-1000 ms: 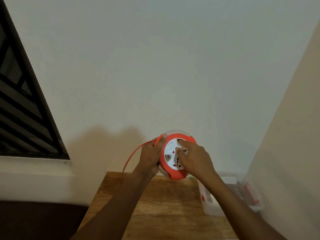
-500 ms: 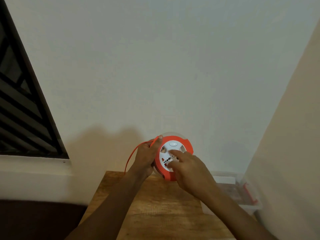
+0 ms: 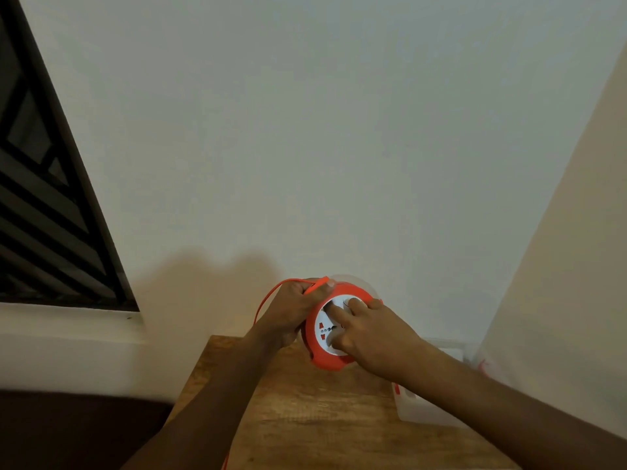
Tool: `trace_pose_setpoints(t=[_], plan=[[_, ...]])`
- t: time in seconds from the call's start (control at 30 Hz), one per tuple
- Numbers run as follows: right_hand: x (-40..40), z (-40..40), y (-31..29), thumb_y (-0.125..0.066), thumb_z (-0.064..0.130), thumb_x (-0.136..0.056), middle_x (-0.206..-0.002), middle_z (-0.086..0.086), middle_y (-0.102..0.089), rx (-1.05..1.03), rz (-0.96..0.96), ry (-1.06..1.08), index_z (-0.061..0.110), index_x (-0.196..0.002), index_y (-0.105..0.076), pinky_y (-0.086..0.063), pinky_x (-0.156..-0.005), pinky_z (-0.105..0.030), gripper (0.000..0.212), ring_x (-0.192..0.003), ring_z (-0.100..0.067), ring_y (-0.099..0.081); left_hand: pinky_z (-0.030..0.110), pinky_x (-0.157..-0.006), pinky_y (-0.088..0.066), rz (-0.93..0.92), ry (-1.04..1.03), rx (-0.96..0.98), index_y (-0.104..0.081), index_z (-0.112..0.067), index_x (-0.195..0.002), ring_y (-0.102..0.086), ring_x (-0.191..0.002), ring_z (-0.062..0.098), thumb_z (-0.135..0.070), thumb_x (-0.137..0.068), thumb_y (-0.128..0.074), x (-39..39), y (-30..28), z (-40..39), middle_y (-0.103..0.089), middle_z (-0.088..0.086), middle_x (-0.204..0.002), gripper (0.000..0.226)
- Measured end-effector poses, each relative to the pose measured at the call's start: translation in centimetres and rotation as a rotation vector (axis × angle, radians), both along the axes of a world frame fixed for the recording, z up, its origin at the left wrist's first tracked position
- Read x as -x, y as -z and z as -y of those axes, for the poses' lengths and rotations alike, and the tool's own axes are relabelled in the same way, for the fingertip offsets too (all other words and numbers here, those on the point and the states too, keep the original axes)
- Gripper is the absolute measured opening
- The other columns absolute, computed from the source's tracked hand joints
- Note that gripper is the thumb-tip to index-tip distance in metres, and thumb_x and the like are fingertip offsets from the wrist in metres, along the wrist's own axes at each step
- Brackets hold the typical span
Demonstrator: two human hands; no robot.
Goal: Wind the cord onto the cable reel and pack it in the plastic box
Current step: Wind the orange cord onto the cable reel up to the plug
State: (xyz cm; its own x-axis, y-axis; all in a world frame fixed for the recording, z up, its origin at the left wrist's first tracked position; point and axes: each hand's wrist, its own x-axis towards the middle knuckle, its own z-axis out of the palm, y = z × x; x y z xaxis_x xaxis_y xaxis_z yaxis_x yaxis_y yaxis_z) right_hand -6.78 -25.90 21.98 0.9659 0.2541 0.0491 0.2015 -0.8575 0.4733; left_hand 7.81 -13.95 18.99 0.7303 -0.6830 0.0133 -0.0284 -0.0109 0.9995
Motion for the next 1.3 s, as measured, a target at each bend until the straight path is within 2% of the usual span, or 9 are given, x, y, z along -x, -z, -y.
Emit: trace_pose_setpoints(t=[0.17,0.37,0.63,0.77,0.93,1.03,1.17,1.27,1.3], plan=[[-0.2,-0.4,1.3,-0.061,0.024,-0.093,-0.16,-0.016,-0.01,0.03,-0.052,0.075,0.025,-0.138,-0.048,-0.035,-0.105,-0.06,0.046,-0.132,-0.047,-0.031,0.029,-0.06,-0.063,-0.082,-0.09,-0.028,-0.079,-0.017,-0.097,-0.081,-0.075,0.024,-0.052,-0.092,-0.069,0.2,0.2,0.0,-0.084,0.005,-0.088,0.037],[-0.6,-0.6,1.5,-0.056,0.032,-0.095,-0.157,-0.026,-0.009,-0.032,-0.004,0.195,0.031,-0.145,-0.028,-0.025,-0.109,-0.062,0.057,-0.129,-0.051,-0.038,0.027,-0.06,-0.063,-0.087,-0.118,0.043,-0.079,-0.018,-0.097,-0.081,-0.075,0.023,-0.047,-0.094,-0.069,0.2,0.1,0.1,-0.084,0.003,-0.089,0.031],[-1.5,-1.7,0.6,-0.052,0.046,-0.094,-0.15,-0.028,-0.029,-0.147,0.021,0.46,0.032,-0.15,-0.009,-0.034,-0.105,-0.055,0.072,-0.122,-0.044,-0.051,0.026,-0.061,-0.063,-0.034,-0.205,0.109,-0.078,-0.03,-0.094,-0.081,-0.078,0.019,-0.051,-0.093,-0.067,1.3,0.2,1.2,-0.084,-0.008,-0.087,0.024],[-1.4,-0.8,0.3,-0.062,0.042,-0.09,-0.146,-0.02,-0.04,-0.133,-0.024,0.41,0.029,-0.149,-0.017,-0.032,-0.107,-0.055,0.076,-0.125,-0.041,-0.048,0.028,-0.062,-0.064,-0.035,-0.185,0.071,-0.076,-0.025,-0.099,-0.081,-0.077,0.02,-0.047,-0.094,-0.067,1.4,0.2,1.4,-0.083,-0.005,-0.086,0.025],[-1.6,0.9,1.0,-0.066,0.045,-0.086,-0.136,-0.015,-0.055,-0.115,0.038,0.26,0.026,-0.147,-0.027,-0.037,-0.105,-0.052,0.075,-0.115,-0.037,-0.058,0.025,-0.056,-0.062,-0.031,-0.162,0.07,-0.077,-0.025,-0.094,-0.081,-0.072,0.018,-0.043,-0.096,-0.066,1.3,0.2,1.5,-0.083,-0.006,-0.081,0.021],[-1.6,1.1,2.1,-0.061,0.052,-0.086,-0.137,-0.01,-0.057,-0.305,0.144,0.333,0.031,-0.147,-0.029,-0.041,-0.102,-0.049,0.073,-0.114,-0.034,-0.06,0.03,-0.064,-0.065,0.04,-0.19,0.058,-0.077,-0.021,-0.102,-0.081,-0.077,0.021,-0.045,-0.095,-0.067,1.4,0.2,1.7,-0.083,-0.003,-0.088,0.027],[-2.3,0.7,3.5,-0.06,0.065,-0.076,-0.135,-0.002,-0.059,-0.779,0.309,0.536,0.034,-0.144,-0.036,-0.05,-0.093,-0.042,0.079,-0.113,-0.027,-0.062,0.013,-0.052,-0.056,0.106,-0.276,0.064,-0.077,-0.019,-0.096,-0.078,-0.067,0.007,-0.042,-0.095,-0.068,1.9,0.3,2.0,-0.08,-0.01,-0.076,0.025],[-3.5,0.1,4.3,-0.064,0.061,-0.079,-0.143,-0.003,-0.051,-1.339,0.283,0.733,0.026,-0.144,-0.039,-0.049,-0.098,-0.04,0.078,-0.122,-0.028,-0.055,0.011,-0.054,-0.055,0.195,-0.377,0.013,-0.078,-0.016,-0.096,-0.075,-0.065,0.01,-0.042,-0.094,-0.07,2.3,1.0,2.5,-0.078,-0.007,-0.082,0.026],[-3.9,-0.1,4.6,-0.064,0.058,-0.081,-0.143,-0.005,-0.051,-1.593,0.27,0.796,0.025,-0.144,-0.04,-0.053,-0.092,-0.039,0.076,-0.119,-0.029,-0.057,0.009,-0.056,-0.054,0.232,-0.395,-0.011,-0.076,-0.018,-0.094,-0.073,-0.067,0.008,-0.042,-0.094,-0.071,2.4,1.2,2.7,-0.075,-0.009,-0.079,0.024]])
